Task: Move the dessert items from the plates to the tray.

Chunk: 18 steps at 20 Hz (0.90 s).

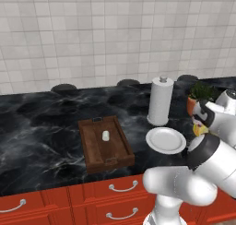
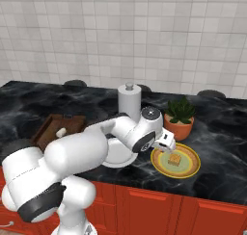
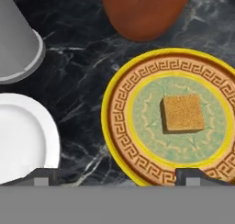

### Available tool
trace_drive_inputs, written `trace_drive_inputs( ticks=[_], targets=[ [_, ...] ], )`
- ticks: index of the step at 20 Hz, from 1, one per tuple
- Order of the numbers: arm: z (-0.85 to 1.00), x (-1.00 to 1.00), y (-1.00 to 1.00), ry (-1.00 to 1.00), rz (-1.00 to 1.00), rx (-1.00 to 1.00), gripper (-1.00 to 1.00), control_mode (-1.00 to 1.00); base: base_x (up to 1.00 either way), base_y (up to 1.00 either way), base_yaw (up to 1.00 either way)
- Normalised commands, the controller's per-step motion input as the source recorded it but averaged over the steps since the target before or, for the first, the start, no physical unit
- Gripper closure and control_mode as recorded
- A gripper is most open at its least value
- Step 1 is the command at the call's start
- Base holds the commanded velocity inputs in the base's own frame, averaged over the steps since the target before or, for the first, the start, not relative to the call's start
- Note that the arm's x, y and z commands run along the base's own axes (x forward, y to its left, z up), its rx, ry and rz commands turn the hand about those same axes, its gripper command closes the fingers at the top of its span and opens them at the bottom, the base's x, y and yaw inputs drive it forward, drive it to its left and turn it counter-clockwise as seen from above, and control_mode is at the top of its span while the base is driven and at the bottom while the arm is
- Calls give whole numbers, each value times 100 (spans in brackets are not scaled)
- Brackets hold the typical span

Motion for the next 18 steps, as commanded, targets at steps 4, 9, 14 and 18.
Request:
trace_drive_inputs(
  ticks=[4,9,14,18],
  targets=[
    [-2,-1,-100,3,0,-4,-100,-100,0,0,0],
    [-26,-1,-100,2,0,-1,-100,-100,0,0,0],
    [-15,3,-23,2,0,-1,-100,-100,0,0,0],
    [-4,10,3,1,0,0,-100,-100,0,0,0]
  ],
)
